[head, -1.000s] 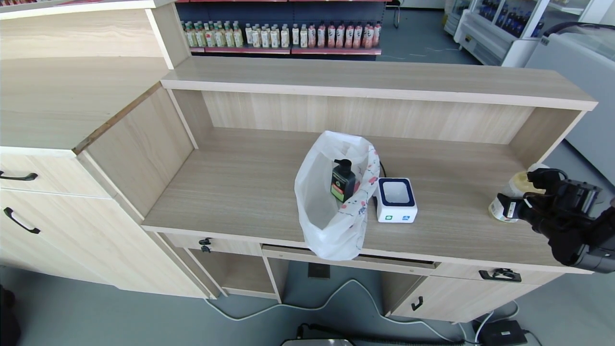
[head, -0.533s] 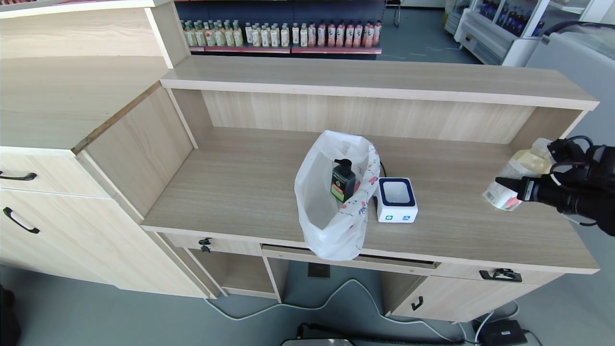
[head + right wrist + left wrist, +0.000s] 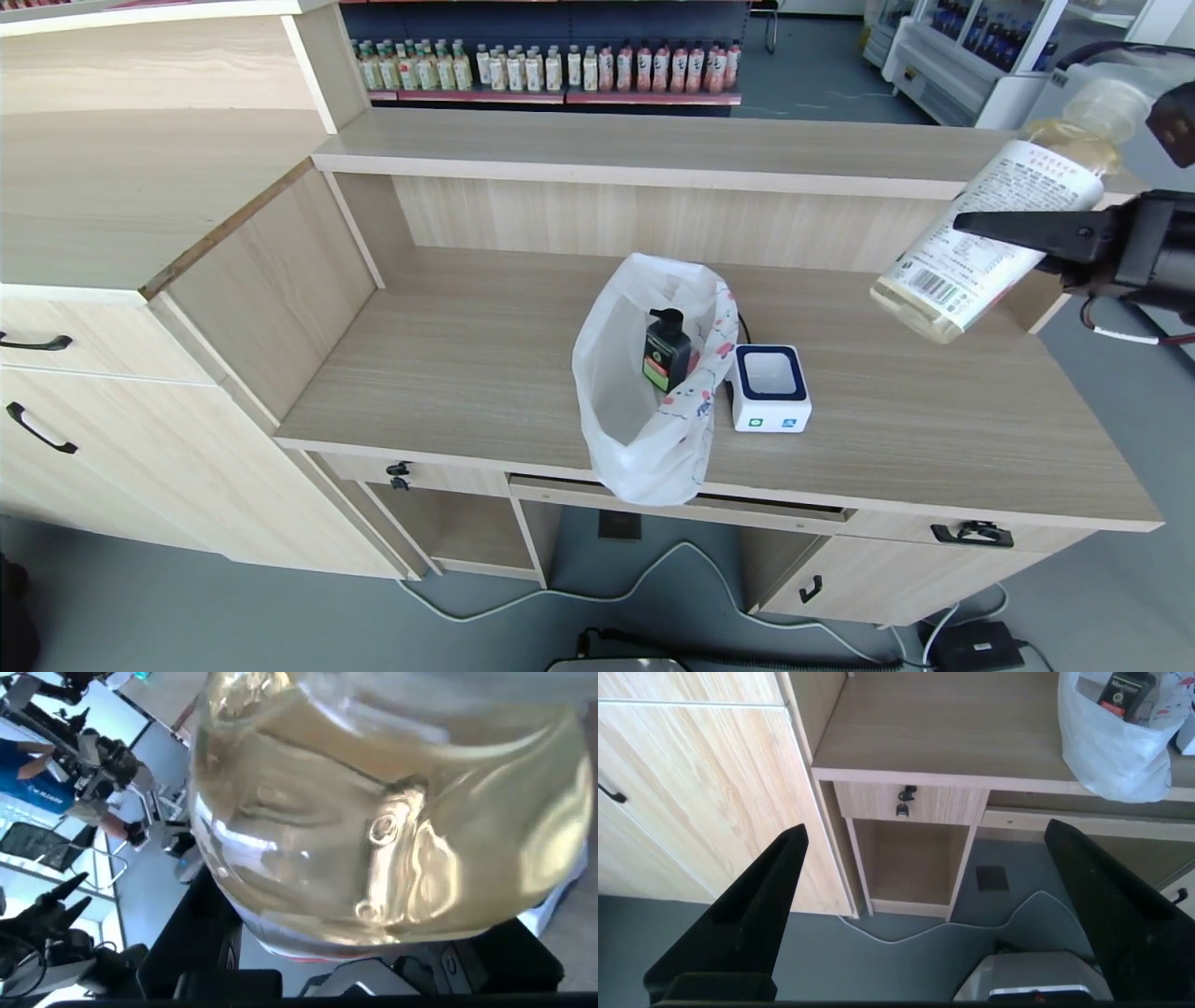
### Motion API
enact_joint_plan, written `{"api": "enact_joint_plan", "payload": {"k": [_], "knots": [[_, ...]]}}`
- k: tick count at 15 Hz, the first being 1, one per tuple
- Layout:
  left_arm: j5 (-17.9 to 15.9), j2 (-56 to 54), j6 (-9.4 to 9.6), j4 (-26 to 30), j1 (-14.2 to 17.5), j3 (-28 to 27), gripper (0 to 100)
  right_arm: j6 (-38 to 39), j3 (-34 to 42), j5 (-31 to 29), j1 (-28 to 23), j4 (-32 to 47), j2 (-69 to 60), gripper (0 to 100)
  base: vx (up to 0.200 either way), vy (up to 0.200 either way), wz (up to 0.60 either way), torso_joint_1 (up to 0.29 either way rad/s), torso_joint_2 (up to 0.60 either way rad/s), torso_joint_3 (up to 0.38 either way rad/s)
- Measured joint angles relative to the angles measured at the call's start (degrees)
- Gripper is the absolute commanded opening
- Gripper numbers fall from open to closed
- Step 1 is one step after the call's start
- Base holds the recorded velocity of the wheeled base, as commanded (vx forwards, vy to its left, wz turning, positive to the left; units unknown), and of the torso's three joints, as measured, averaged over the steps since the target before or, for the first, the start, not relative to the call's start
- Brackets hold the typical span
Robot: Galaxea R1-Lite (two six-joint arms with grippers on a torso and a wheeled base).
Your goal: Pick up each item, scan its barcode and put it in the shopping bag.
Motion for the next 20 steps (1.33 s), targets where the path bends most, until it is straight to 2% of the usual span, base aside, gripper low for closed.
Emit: {"api": "enact_joint_plan", "payload": {"k": [4, 6, 20], "knots": [[0.00, 0.00, 0.00, 0.00, 0.00, -0.02, 100, 4.77, 1.90, 0.22, 14.67, 0.23, -6.79, 0, 0.000, 0.000, 0.00, 0.000, 0.00, 0.000], [0.00, 0.00, 0.00, 0.00, -0.05, -0.02, 100, 5.62, 2.67, 0.29, 19.88, 0.16, -8.58, 0, 0.000, 0.000, 0.00, 0.000, 0.00, 0.000], [0.02, 0.00, 0.00, 0.02, 0.00, -0.02, 100, 6.02, 2.04, 1.88, 35.60, 1.12, -10.56, 0, 0.000, 0.000, 0.00, 0.000, 0.00, 0.000]]}}
